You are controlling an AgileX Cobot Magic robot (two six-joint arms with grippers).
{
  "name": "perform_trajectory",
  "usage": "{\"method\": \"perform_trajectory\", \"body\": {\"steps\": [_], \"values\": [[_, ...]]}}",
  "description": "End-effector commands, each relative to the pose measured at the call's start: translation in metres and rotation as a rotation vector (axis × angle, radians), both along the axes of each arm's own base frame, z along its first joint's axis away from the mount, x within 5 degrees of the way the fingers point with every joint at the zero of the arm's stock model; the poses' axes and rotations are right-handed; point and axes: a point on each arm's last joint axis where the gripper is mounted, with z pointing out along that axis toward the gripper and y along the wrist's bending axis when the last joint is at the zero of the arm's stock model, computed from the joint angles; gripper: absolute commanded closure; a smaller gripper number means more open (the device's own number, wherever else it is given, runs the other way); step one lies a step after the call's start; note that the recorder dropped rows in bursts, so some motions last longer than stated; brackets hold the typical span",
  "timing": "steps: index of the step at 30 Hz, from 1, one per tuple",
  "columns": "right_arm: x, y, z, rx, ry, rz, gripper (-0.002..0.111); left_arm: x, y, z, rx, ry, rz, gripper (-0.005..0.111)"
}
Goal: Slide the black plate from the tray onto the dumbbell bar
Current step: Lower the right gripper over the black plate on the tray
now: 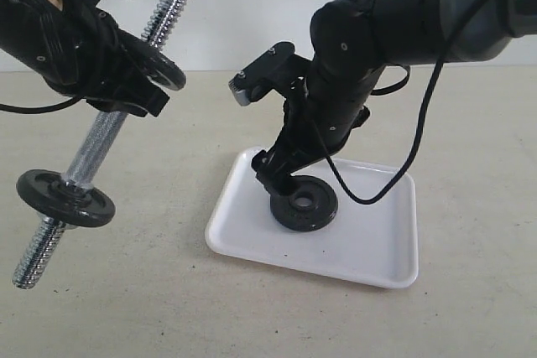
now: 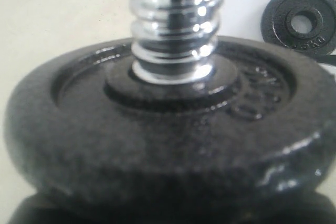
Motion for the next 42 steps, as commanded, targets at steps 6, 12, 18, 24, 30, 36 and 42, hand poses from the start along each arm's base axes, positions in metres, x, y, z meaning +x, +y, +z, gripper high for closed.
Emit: {"method": "perform_trajectory", "body": {"steps": [6,12,18,24,30,36,42], "values": [[0.008,0.011,0.010,0.153,-0.094,-0.035,0.003,-0.002,0.000,0.036,-0.059,-0.176,-0.025,0.102],[0.008,0.015,0.011,0.226,-0.072,-0.096,0.003,-0.003,0.001,0.035,-0.053,-0.163,-0.024,0.102],[0.009,0.016,0.012,0.250,-0.090,-0.098,0.003,-0.003,0.001,0.035,-0.053,-0.163,-0.024,0.102],[0.005,0.013,0.008,0.223,-0.022,-0.147,0.003,-0.003,0.000,0.035,-0.060,-0.159,-0.022,0.102],[0.004,0.005,-0.013,0.128,0.092,-0.218,0.003,-0.003,0.000,0.035,-0.071,-0.157,-0.020,0.102],[0.018,-0.016,-0.048,0.043,0.180,-0.299,0.003,-0.003,0.000,0.035,-0.076,-0.152,-0.019,0.102],[0.034,-0.008,-0.051,-0.027,0.224,-0.292,0.003,-0.003,-0.001,0.035,-0.081,-0.153,-0.018,0.102]]}}
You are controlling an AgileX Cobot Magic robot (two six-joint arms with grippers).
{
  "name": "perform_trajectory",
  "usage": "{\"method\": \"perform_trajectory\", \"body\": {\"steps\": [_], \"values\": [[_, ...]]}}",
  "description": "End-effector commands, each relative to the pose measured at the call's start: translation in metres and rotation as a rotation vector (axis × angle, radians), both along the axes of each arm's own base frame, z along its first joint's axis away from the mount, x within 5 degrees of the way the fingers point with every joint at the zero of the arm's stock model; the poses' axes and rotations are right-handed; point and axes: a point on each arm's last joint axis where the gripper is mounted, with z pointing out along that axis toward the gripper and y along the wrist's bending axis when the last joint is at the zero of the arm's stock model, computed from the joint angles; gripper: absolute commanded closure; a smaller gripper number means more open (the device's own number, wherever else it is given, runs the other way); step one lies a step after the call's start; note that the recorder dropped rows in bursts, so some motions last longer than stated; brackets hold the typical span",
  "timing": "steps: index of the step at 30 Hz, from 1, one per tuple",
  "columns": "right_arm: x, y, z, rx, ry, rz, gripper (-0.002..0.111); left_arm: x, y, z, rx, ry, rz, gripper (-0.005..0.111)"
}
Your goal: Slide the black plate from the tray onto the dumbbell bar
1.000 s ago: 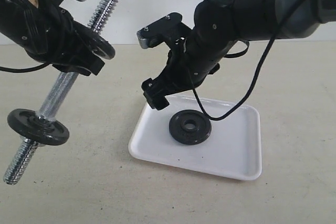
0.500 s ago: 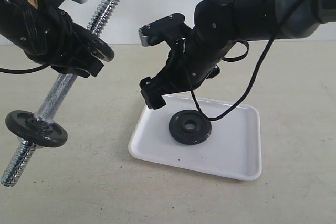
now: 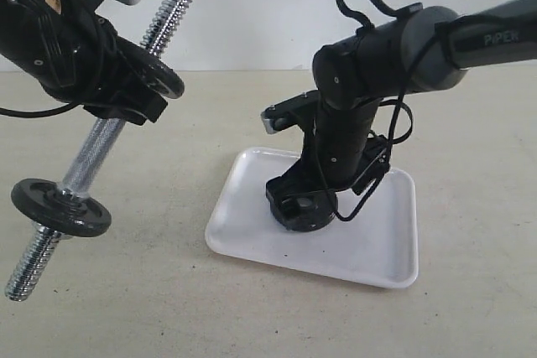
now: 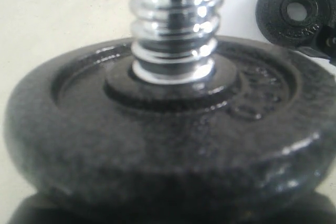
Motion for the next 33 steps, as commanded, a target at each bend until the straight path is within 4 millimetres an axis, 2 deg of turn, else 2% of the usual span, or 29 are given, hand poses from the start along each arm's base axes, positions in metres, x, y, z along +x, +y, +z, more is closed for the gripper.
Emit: {"method": "perform_trajectory", "body": {"steps": [1,4,11,19,28,33], "values": [[0.017,0.008,0.016,0.004,-0.022,0.002,0.003,0.000,-0.001,0.037,-0.082,-0.194,-0.020,0.102],[0.022,0.012,0.019,-0.004,0.002,0.009,0.003,0.000,-0.001,0.037,-0.083,-0.196,-0.020,0.102],[0.020,0.013,0.011,-0.006,0.056,0.001,0.003,0.000,-0.001,0.037,-0.082,-0.194,-0.020,0.102],[0.022,0.015,0.009,0.011,0.040,-0.001,0.003,0.000,-0.001,0.037,-0.082,-0.194,-0.020,0.102],[0.023,0.016,-0.013,-0.010,0.081,-0.005,0.003,-0.001,-0.002,0.037,-0.091,-0.190,-0.018,0.102],[0.024,0.018,-0.017,0.006,0.078,-0.011,0.003,-0.001,-0.002,0.037,-0.102,-0.184,-0.015,0.102]]}}
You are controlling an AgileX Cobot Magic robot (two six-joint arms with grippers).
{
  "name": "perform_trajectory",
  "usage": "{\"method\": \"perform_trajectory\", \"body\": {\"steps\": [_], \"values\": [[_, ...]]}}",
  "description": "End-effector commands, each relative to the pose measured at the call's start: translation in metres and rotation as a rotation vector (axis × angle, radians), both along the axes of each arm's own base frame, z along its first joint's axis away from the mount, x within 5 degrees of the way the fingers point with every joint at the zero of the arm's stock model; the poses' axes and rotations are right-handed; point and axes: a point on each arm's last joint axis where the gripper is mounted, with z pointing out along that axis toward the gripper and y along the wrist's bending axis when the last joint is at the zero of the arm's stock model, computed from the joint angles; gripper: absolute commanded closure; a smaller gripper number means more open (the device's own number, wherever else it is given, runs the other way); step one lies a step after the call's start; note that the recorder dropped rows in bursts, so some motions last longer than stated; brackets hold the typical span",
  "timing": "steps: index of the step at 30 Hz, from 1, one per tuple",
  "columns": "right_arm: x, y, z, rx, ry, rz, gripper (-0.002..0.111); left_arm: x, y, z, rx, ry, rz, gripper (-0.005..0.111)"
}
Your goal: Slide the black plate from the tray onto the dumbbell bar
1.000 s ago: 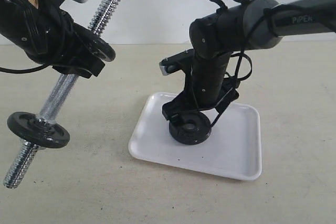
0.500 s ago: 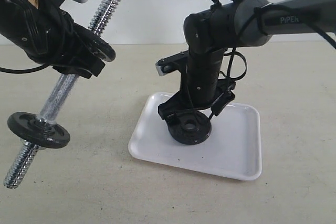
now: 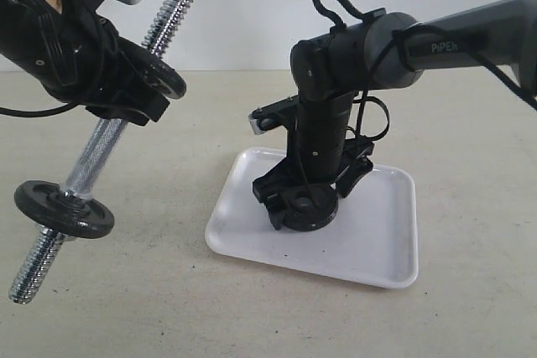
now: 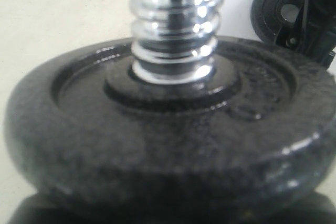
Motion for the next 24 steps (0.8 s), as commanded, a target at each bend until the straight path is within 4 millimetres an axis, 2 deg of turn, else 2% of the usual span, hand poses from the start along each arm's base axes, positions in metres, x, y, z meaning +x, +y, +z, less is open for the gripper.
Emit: {"method": "perform_trajectory", "body": {"steps": [1,6,24], "values": [[0.0027,0.0013,-0.0031,0.017,-0.007,-0.003,0.003,-0.0002,-0.0011,0.0370,-0.087,-0.194,-0.014,0.102],[0.0023,0.0078,-0.0024,0.092,0.001,-0.034,0.003,0.0001,-0.0012,0.0373,-0.085,-0.200,-0.020,0.102],[0.0072,0.0092,-0.0015,0.105,-0.056,-0.006,0.003,-0.0005,-0.0009,0.0367,-0.077,-0.192,-0.025,0.102]]}}
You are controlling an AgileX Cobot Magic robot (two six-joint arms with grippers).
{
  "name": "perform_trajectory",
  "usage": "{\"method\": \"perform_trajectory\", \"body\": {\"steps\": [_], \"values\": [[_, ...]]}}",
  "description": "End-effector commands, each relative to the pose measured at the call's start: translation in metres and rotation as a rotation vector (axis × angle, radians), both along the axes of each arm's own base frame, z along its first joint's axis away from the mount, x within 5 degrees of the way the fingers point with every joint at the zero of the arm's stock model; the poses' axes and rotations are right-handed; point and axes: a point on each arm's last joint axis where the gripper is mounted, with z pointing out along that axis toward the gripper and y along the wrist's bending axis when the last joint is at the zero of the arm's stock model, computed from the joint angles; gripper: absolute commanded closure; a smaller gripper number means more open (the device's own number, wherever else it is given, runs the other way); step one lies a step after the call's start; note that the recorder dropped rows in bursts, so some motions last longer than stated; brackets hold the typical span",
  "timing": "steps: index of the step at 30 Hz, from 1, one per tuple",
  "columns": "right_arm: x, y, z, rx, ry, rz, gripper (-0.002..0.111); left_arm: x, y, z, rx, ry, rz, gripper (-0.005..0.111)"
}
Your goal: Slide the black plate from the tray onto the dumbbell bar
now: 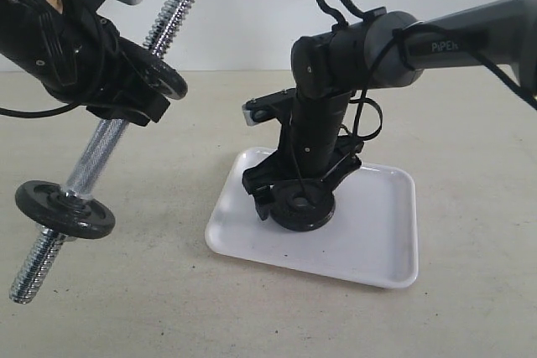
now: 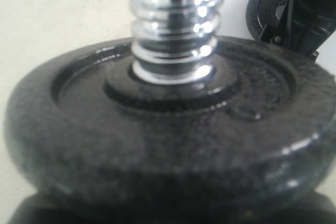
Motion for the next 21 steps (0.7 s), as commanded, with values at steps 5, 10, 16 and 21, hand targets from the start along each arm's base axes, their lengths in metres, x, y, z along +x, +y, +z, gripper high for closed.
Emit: {"method": "perform_trajectory", "body": {"steps": [5,10,16,21], "values": [[0.0045,0.0012,-0.0038,0.018,-0.034,0.009,0.003,-0.0003,-0.0005,0.0367,-0.076,-0.193,-0.018,0.102],[0.0045,0.0012,-0.0038,0.018,-0.034,0.009,0.003,-0.0003,-0.0005,0.0367,-0.076,-0.193,-0.018,0.102],[0.0038,0.0016,-0.0038,0.023,-0.026,0.004,0.003,-0.0002,-0.0005,0.0368,-0.074,-0.196,-0.021,0.102],[0.0043,0.0019,-0.0037,0.027,-0.032,0.003,0.003,-0.0005,-0.0004,0.0365,-0.072,-0.192,-0.021,0.102]]}}
